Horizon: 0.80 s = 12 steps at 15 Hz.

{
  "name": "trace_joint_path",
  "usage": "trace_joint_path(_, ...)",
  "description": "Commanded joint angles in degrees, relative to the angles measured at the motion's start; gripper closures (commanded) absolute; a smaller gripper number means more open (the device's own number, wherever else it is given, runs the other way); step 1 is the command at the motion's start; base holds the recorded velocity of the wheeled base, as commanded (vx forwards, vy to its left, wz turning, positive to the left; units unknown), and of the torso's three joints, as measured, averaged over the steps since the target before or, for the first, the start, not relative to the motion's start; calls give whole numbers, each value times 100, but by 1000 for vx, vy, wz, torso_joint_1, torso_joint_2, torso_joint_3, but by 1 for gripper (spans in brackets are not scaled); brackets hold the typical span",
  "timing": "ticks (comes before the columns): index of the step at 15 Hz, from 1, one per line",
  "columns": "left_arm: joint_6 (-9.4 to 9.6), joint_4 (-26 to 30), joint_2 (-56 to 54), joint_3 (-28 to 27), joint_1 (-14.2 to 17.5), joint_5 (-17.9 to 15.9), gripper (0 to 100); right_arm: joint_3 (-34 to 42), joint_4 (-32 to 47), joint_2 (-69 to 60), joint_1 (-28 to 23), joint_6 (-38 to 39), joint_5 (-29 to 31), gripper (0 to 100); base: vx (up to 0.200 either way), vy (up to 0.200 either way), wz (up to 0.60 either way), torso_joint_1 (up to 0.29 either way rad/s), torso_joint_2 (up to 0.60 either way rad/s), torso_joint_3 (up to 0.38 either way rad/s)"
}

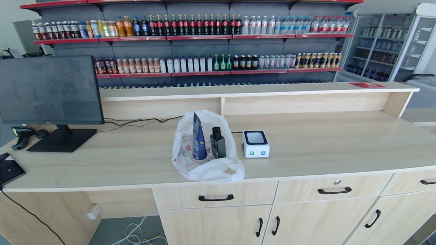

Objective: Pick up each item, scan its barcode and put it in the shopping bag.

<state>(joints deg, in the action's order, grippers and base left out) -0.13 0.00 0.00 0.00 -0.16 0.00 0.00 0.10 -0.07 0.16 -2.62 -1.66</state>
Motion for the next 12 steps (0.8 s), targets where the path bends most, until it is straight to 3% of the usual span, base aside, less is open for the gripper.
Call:
trace_joint_path(1,-4,0,0,0,-2,0,100,0,-1,7,2,-2,-1,0,0,-200,0,7,2,2)
trace_joint_path(10,-4,0,0,0,-2,0,100,0,-1,7,2,-28,-1,0,0,-200,0,2,3,-1)
trace_joint_path(12,-4,0,0,0,-2,0,100,0,-1,7,2,-10,-1,0,0,-200,600,5,0,2)
